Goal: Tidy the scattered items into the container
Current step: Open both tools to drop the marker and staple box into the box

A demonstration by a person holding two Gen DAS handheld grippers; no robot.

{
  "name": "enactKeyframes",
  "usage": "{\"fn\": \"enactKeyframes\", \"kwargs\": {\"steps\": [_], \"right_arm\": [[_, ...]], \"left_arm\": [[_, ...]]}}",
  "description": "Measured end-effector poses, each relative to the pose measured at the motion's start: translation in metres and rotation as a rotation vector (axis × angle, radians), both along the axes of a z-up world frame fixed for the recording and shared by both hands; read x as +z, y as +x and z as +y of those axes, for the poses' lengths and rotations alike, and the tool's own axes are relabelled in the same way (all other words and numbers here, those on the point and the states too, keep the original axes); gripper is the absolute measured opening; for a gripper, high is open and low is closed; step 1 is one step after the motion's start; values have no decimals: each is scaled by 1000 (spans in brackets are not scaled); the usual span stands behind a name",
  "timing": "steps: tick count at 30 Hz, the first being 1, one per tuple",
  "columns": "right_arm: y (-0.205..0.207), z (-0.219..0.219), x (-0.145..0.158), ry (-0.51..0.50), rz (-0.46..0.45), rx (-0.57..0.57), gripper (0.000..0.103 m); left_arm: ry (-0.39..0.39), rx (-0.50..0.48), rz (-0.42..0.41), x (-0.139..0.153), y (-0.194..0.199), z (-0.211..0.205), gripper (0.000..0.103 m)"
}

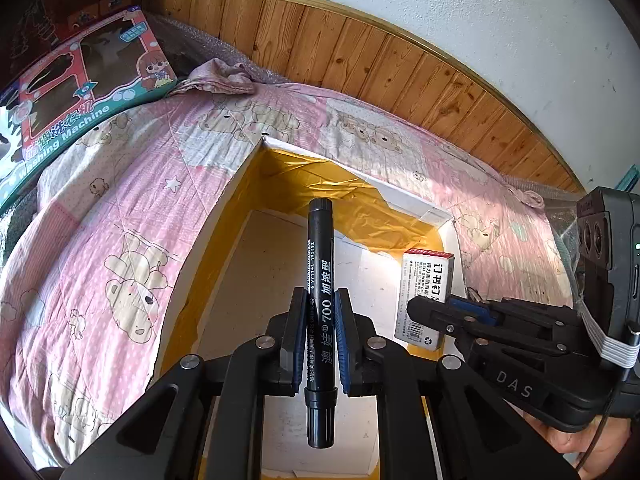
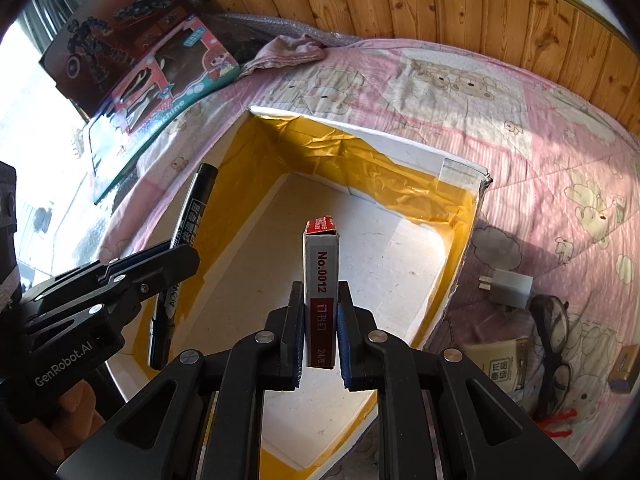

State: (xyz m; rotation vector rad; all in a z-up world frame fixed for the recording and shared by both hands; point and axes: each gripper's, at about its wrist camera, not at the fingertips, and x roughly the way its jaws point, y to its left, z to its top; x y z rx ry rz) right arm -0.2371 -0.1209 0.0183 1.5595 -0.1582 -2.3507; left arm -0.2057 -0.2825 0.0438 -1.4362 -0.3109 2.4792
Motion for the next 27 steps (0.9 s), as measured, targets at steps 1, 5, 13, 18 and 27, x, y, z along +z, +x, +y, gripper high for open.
{"fn": "enactKeyframes", "kwargs": {"steps": [1, 5, 13, 18, 27], "right_arm": [[-4, 0, -4, 6, -10, -3, 15], [-16, 1, -15, 20, -33, -17, 15], [-36, -1, -29, 33, -45, -16, 17], [-23, 6, -14, -35, 7, -23, 21], [37, 17, 36, -147, 154, 33, 22]], "left_arm": [[8, -6, -13, -3, -5, 1, 14], [8, -10, -48, -16, -23, 3, 14], [-41, -31, -90, -47, -55, 13, 22], [-39, -9, -45, -40, -50, 3, 34], [-163, 8, 88, 4, 0, 1, 34]]}}
